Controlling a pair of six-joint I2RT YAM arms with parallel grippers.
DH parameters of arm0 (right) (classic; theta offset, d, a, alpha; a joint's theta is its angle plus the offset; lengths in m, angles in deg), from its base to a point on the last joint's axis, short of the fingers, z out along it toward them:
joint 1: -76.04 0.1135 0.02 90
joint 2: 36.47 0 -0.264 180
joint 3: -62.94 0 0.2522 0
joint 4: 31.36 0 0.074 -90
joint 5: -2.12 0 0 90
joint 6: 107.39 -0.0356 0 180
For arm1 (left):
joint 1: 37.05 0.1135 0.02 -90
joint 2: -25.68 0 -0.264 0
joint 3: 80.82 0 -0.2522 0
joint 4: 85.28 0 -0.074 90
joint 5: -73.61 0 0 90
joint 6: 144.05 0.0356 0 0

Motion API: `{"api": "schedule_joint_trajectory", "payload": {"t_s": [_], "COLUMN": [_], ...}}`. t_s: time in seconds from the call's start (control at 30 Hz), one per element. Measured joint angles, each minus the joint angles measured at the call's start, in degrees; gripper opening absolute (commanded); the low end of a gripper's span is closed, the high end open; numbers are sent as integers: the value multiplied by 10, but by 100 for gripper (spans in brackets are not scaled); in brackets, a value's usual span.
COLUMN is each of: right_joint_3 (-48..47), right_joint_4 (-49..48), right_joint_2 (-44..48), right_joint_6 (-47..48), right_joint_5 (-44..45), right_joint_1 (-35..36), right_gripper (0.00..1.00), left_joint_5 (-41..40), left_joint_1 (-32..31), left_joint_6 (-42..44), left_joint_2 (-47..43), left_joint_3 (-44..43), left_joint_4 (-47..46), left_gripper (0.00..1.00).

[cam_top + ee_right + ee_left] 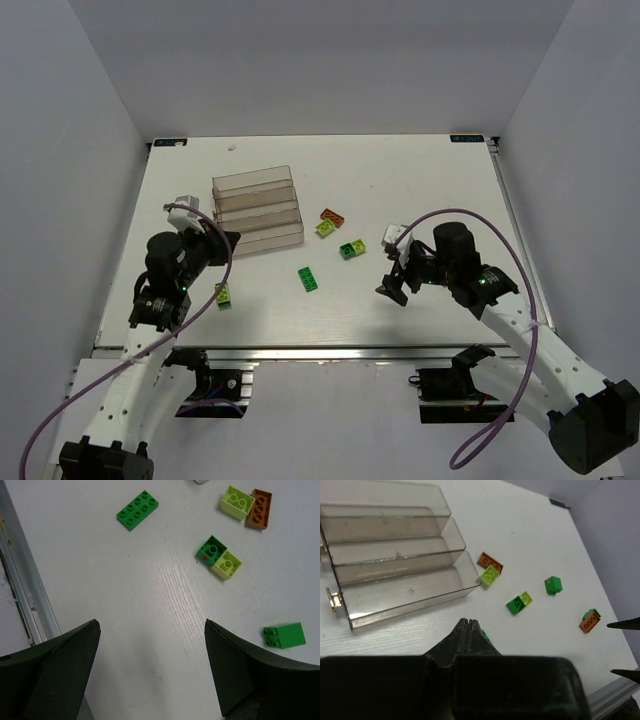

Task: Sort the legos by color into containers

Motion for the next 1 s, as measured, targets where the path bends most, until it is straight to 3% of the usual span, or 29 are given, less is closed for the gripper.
{"api": "schedule_joint_trajectory", "payload": {"t_s": [0.03,0.07,0.13,0.23,0.27,0.3,0.37,0.47,0.57,0.8,1.0], "right_joint_3": [0,0,0,0,0,0,0,1,1,5,5], "right_joint_4": [0,1,1,0,0,0,1,1,0,0,0], "right_joint_2": [-2,-3,-3,-3,-2,-1,3,13,21,21,34], "right_joint_6": [10,16,27,33,28,27,20,10,9,10,11], "right_joint_5": [0,0,-1,-10,-14,-17,-20,-17,-12,-6,-6], "right_joint_1": [10,18,30,40,43,44,46,47,47,47,47], "right_gripper": [89,89,89,53,35,29,33,54,59,61,62], "left_joint_5": [-1,-2,-9,-31,-43,-57,-93,-141,-174,-242,-310], "left_joint_1": [0,0,0,-1,-2,-3,-7,-13,-17,-33,-43], "left_joint_6": [0,-1,0,-7,-12,-15,-25,-46,-58,-87,-108], "left_joint_2": [11,25,52,97,114,129,151,164,170,182,233], "left_joint_3": [0,0,-2,-8,-11,-12,-14,-17,-25,-23,-23], "left_joint_4": [4,8,18,35,40,44,57,86,113,170,219], "left_gripper": [3,23,35,50,56,77,98,98,98,97,84]}}
